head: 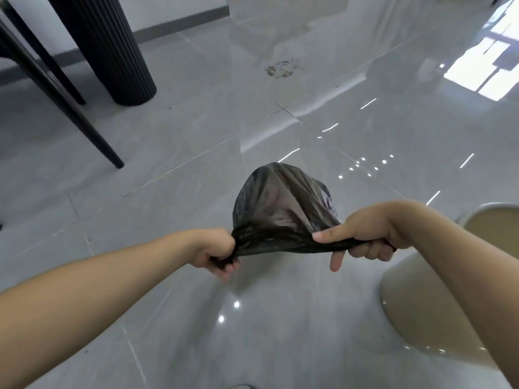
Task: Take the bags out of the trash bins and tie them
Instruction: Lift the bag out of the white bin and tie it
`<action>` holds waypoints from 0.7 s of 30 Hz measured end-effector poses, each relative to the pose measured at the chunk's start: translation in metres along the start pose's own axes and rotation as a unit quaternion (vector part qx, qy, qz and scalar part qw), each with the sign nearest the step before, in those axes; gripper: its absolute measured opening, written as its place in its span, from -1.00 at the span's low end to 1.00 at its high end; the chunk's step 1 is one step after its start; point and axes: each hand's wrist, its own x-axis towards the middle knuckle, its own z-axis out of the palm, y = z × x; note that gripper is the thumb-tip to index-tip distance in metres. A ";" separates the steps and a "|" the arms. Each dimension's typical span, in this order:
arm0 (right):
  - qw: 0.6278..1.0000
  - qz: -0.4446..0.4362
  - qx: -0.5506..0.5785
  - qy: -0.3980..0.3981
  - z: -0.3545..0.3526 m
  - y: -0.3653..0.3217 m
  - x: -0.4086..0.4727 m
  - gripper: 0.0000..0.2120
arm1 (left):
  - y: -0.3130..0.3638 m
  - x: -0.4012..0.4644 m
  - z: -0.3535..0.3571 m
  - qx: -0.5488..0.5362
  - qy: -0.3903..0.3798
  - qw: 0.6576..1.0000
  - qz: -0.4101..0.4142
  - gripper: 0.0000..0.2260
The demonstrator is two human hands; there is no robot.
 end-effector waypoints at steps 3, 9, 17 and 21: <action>1.000 -0.002 0.023 -0.015 0.000 0.019 0.003 -0.60 | -0.002 -0.011 -0.012 -0.125 -0.044 0.987 0.087 -0.67; 0.996 -0.028 0.087 -0.011 -0.004 0.043 0.007 -0.70 | 0.016 -0.035 -0.018 -0.272 -0.194 0.914 0.231 -0.81; 0.919 -0.198 0.340 -0.016 -0.020 0.073 -0.021 -0.74 | 0.066 -0.069 -0.044 -0.036 -0.181 0.962 0.201 -0.64; 0.815 -0.340 0.465 -0.066 -0.013 0.077 -0.030 -0.80 | 0.082 -0.087 -0.038 0.023 -0.089 0.951 0.294 -0.68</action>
